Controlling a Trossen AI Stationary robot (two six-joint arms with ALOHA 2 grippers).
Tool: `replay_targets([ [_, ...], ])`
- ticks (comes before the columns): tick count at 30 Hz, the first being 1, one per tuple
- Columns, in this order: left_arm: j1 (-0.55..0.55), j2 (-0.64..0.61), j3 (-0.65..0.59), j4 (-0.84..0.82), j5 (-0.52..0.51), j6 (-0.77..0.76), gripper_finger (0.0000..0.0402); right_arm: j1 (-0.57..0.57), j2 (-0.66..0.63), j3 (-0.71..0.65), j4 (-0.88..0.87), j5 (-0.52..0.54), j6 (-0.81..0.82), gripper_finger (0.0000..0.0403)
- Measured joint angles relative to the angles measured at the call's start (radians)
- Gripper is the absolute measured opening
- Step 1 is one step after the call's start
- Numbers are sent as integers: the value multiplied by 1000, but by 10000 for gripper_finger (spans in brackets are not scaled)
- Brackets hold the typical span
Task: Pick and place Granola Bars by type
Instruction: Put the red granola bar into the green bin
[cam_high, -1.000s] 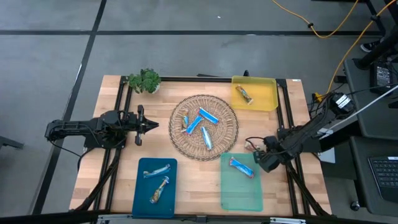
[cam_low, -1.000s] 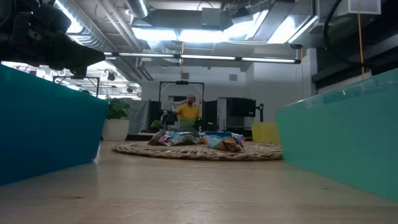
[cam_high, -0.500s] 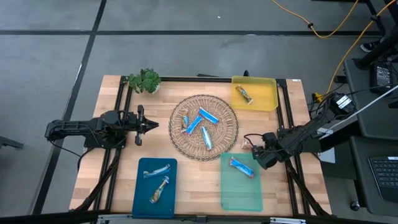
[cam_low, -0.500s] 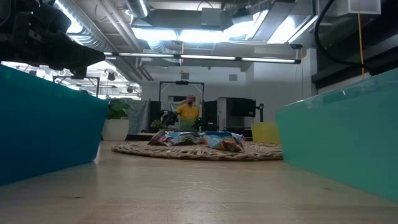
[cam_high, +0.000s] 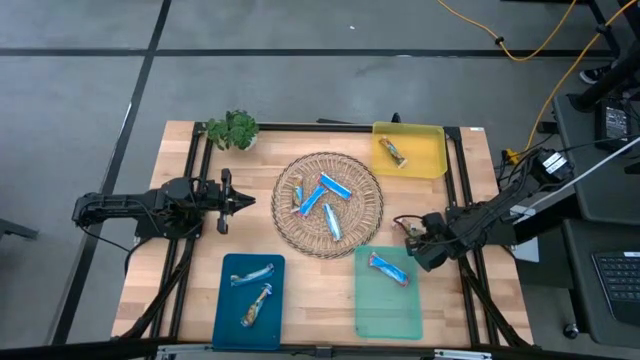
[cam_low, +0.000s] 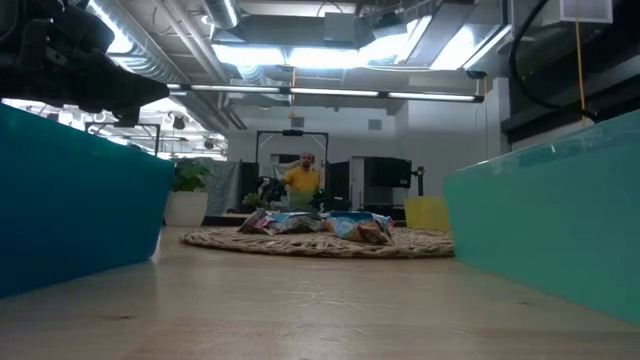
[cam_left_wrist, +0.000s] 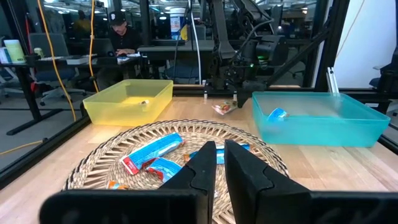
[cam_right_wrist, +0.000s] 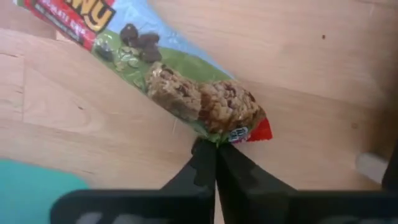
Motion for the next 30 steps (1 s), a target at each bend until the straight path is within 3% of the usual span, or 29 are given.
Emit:
replay_targets([
  [13,0,0,0,0,0,0,27,0,-59,40,-2,52,-21,9],
  [30,0,0,0,0,0,0,29,0,-58,348,-415,174,-78,6],
])
